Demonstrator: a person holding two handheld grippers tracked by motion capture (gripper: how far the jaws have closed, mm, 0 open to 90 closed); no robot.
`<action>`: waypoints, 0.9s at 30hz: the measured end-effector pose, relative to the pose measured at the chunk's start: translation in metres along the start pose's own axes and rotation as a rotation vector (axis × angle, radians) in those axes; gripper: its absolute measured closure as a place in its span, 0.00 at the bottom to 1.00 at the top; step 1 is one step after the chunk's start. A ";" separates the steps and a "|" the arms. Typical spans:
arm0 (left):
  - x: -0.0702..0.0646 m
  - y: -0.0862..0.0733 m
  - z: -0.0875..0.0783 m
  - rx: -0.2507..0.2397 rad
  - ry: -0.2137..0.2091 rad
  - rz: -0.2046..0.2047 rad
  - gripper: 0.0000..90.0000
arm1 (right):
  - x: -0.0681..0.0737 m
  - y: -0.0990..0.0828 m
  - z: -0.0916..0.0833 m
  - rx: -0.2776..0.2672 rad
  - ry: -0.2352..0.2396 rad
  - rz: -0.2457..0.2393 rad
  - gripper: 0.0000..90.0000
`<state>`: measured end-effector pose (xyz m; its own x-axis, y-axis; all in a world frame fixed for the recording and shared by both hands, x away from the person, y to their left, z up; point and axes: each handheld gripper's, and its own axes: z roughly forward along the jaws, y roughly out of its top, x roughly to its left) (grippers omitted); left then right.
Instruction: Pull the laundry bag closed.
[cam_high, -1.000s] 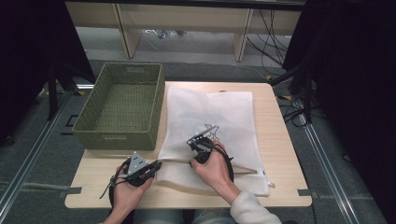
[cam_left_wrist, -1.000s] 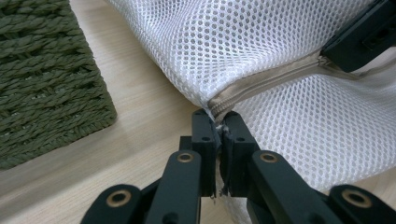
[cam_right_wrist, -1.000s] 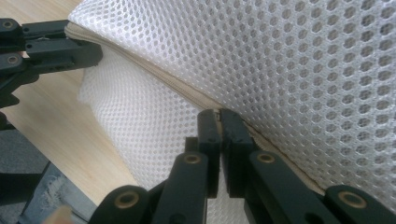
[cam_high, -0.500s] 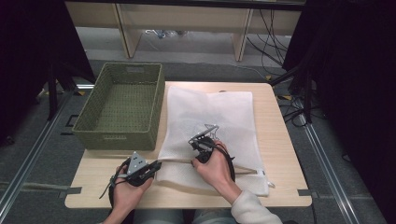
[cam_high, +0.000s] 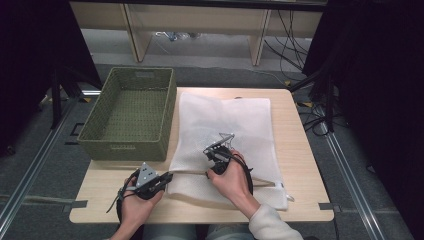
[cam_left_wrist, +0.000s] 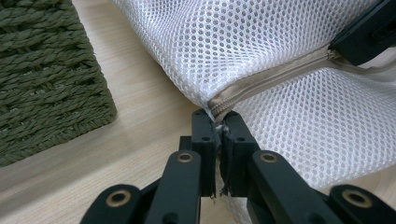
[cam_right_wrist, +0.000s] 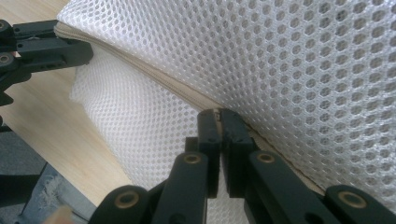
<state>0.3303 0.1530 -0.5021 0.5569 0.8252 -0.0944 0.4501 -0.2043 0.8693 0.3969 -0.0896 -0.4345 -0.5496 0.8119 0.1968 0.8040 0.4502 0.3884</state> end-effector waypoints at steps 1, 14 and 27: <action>0.000 0.000 0.000 0.003 0.000 0.003 0.93 | 0.001 0.000 0.000 0.001 -0.001 0.005 0.98; 0.001 0.000 0.000 0.004 0.000 0.003 0.93 | 0.002 -0.001 -0.002 0.016 -0.005 0.031 0.98; 0.002 0.000 -0.001 0.005 0.005 0.019 0.93 | -0.001 -0.002 -0.003 0.009 -0.017 0.040 0.98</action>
<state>0.3309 0.1549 -0.5016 0.5617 0.8239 -0.0753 0.4432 -0.2228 0.8683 0.3949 -0.0922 -0.4328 -0.5131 0.8356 0.1962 0.8274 0.4207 0.3720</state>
